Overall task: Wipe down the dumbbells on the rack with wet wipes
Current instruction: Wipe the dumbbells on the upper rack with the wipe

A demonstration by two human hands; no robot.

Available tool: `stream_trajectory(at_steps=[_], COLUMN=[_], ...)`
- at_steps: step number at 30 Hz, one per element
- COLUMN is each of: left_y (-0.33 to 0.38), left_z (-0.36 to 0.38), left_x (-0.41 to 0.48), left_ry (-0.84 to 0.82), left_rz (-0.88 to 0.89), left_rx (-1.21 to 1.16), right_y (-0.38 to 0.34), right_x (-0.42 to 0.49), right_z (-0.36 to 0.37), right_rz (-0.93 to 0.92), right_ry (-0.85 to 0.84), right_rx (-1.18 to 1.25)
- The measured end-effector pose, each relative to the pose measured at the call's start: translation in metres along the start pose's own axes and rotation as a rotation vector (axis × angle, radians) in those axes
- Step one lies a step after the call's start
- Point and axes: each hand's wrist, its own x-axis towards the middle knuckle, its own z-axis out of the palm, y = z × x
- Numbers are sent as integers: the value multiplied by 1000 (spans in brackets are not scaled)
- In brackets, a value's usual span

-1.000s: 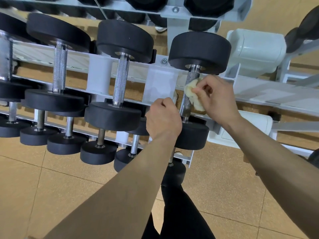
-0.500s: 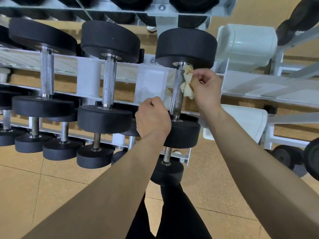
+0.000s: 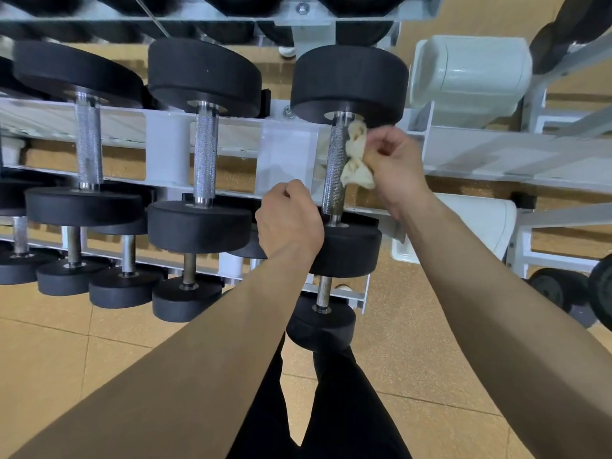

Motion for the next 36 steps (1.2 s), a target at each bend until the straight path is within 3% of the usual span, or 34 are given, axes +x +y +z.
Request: stream_trajectory(at_steps=[5,7,14,18,21,23,25,28,36], left_y=[1,0,2,3,2,3,5,5,4], left_z=[-1,-1,-2,-3,-5,-7,-9,-11,-13], left_x=[0,0,-2,-3,-3,-4,-4,-4,-4], left_ry=[-3,-4,-9,-7,-22,-35,-53,-75,-80], left_rz=[-4,-2,15,10,8,6,-5,-27,-13], left_rx=[-5,-8,2,-3,-8,1,6,1,17], right_y=[2,8,6,-11,-30,-46,-49,-24,-19], right_x=[-10,-27,-58,-57,-56,-51,-41,-31,-32], right_z=[19,15,-15,-16,-1,12,18,15,4], right_rz=[-23,-48,-31,-21,-244,-482,-686,-819,-922], right_ry=[199,131,-340,-337,-34,145,212,69,-185], right_rx=[38,-48,-341,-356,-317,-441,-657,-934,-1145])
